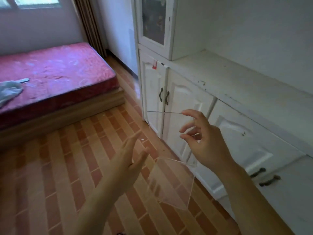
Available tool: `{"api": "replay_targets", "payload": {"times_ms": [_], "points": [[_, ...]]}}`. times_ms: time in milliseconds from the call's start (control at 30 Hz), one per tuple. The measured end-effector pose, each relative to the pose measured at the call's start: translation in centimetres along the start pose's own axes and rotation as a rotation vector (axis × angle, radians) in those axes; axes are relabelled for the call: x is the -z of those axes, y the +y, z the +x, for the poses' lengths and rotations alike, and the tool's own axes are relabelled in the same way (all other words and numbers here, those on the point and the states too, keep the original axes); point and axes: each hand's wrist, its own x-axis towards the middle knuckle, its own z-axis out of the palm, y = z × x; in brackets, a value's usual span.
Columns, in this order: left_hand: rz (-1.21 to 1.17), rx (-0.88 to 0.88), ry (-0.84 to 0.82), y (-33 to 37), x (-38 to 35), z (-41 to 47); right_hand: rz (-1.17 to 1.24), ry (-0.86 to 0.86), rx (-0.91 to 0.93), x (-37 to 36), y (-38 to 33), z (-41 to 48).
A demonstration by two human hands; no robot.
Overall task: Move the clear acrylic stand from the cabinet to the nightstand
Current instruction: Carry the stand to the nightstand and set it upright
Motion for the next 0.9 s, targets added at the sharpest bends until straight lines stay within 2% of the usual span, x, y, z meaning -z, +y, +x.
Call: {"api": "replay_targets", "payload": {"times_ms": [300, 567, 900], "points": [[0.042, 0.135, 0.154, -12.2, 12.5, 0.3, 0.104, -0.127, 0.232, -15.8, -8.0, 10.7], [0.044, 0.295, 0.332, -20.0, 19.6, 0.5, 0.209, -0.245, 0.392, -26.9, -13.4, 18.5], [0.027, 0.415, 0.488, -29.7, 28.6, 9.2, 0.323, -0.368, 0.48, -41.1, -17.0, 31.3]]}}
